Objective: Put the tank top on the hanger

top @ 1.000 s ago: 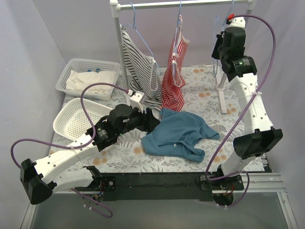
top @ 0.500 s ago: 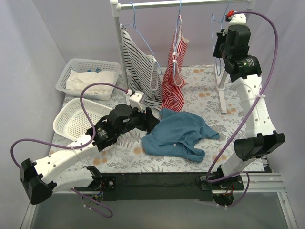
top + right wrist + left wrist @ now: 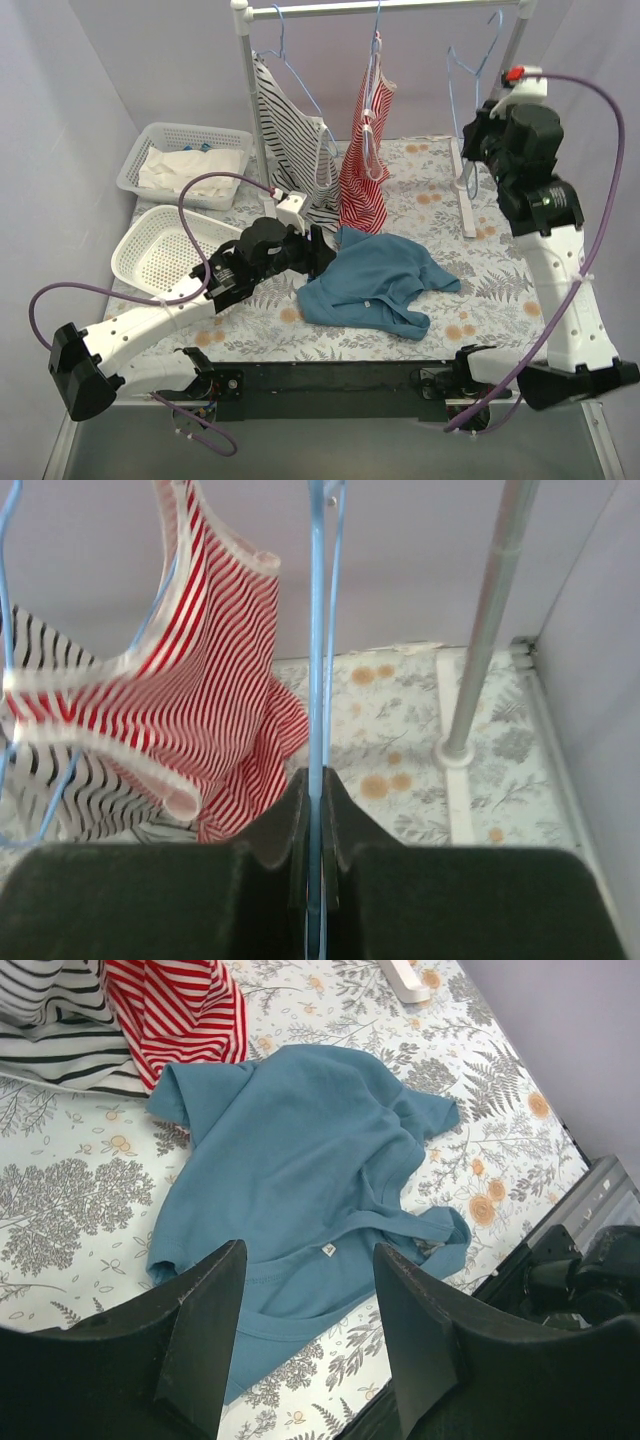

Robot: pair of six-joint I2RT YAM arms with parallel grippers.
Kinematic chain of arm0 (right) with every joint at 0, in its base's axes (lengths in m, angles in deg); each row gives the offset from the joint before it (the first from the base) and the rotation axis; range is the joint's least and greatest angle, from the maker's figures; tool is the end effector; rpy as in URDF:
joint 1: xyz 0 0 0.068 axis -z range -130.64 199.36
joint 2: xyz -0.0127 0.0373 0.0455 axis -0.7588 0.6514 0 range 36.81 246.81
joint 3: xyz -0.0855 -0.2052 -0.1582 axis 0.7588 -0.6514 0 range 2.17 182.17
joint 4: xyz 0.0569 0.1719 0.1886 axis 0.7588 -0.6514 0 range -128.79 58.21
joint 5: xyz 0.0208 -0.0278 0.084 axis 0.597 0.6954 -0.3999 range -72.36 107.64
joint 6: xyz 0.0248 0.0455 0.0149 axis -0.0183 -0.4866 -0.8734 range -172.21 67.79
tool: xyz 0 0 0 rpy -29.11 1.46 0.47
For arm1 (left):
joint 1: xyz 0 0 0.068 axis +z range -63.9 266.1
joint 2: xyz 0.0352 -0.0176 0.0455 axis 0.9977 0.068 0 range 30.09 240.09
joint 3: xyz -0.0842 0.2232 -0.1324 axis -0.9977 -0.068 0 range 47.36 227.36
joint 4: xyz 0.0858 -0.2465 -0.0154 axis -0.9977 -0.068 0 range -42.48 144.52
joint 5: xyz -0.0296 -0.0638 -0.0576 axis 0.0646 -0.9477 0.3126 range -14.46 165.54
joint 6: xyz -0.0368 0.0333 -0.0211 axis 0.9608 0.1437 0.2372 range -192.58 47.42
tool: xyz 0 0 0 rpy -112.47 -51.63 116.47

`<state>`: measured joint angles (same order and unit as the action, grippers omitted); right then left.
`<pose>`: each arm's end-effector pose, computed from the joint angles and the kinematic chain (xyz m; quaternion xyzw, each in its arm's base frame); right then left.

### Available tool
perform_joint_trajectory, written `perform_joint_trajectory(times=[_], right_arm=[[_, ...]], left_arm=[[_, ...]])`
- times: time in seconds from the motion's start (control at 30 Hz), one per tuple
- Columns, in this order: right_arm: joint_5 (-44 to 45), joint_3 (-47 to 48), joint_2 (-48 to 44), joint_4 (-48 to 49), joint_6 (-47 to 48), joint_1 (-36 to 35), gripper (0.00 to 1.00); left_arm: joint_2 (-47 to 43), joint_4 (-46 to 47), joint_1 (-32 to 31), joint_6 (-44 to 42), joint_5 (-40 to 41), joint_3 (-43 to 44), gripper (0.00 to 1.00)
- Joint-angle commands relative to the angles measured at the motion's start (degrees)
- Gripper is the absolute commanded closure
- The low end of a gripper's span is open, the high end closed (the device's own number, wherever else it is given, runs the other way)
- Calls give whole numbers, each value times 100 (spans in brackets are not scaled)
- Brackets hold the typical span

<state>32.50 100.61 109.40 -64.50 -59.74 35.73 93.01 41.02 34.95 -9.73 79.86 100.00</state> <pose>0.2383 0.0484 0.5133 0.0462 0.7454 0.0257 0.6645 0.1600 -0.1943 0.3198 -0.1058 0.8306 -0.4406 0.3238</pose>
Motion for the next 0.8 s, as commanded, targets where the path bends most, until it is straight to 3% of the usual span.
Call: perform_joint_trajectory(times=[0.0, 0.17, 0.3, 0.53, 0.77], right_arm=[[-1193, -2088, -1431, -429, -767, -43, 99], [-2608, -4081, -2705, -921, -1215, -158, 99], [-3531, -4788, -3470, -1272, -1313, -184, 99], [-4473, -4851, -3709, -2125, -874, -175, 99], [-4272, -4482, -3621, -2784, -495, -245, 99]], left_arm=[[229, -363, 18, 455, 491, -17, 47], [361, -645, 27, 869, 930, -368, 47], [686, -751, 27, 1097, 1045, -518, 47], [1653, -681, 18, 1089, 1212, -202, 50], [2436, -637, 18, 1010, 1300, 202, 54]])
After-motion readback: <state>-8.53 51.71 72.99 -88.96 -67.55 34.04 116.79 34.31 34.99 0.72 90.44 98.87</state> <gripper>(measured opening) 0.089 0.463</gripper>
